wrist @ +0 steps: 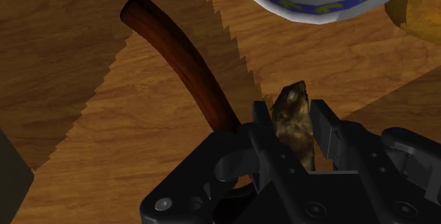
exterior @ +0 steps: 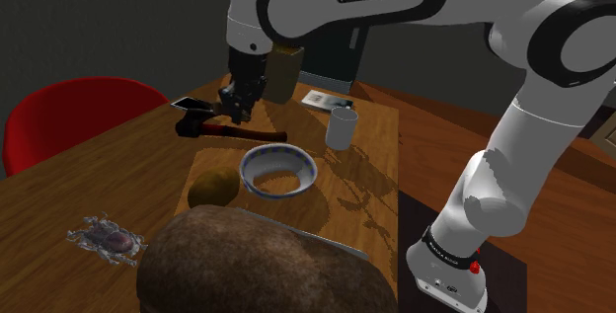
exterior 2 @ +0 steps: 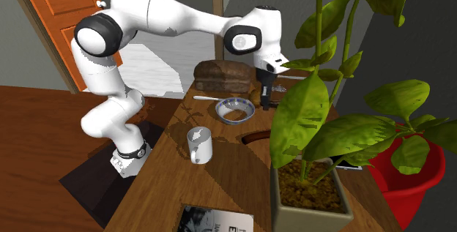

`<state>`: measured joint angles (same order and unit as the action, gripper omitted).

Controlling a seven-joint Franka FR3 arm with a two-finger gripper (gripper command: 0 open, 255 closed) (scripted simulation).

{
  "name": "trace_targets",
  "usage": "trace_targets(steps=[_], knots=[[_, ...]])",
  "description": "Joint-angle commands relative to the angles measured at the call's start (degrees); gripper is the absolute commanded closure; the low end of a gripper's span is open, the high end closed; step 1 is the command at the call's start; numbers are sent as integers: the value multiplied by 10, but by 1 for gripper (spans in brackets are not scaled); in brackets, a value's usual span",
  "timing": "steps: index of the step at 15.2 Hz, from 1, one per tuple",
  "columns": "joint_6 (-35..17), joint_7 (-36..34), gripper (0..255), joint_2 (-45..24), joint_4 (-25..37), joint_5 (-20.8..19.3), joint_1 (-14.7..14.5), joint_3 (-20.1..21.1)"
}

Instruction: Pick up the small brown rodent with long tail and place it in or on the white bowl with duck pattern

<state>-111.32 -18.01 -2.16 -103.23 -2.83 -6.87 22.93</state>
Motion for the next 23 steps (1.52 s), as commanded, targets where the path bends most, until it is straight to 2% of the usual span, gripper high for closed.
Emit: trace_targets(steps=[1, 2, 8, 16, 23], knots=[[16, 1, 255, 1, 15, 1, 0, 0], [23, 1, 255, 1, 22, 1, 0, 0], [3, 9, 255, 140, -126, 57, -9, 1], [17, 6, 255, 310, -274, 120, -51, -2], [-38, 5, 255, 304, -323, 124, -53, 6]])
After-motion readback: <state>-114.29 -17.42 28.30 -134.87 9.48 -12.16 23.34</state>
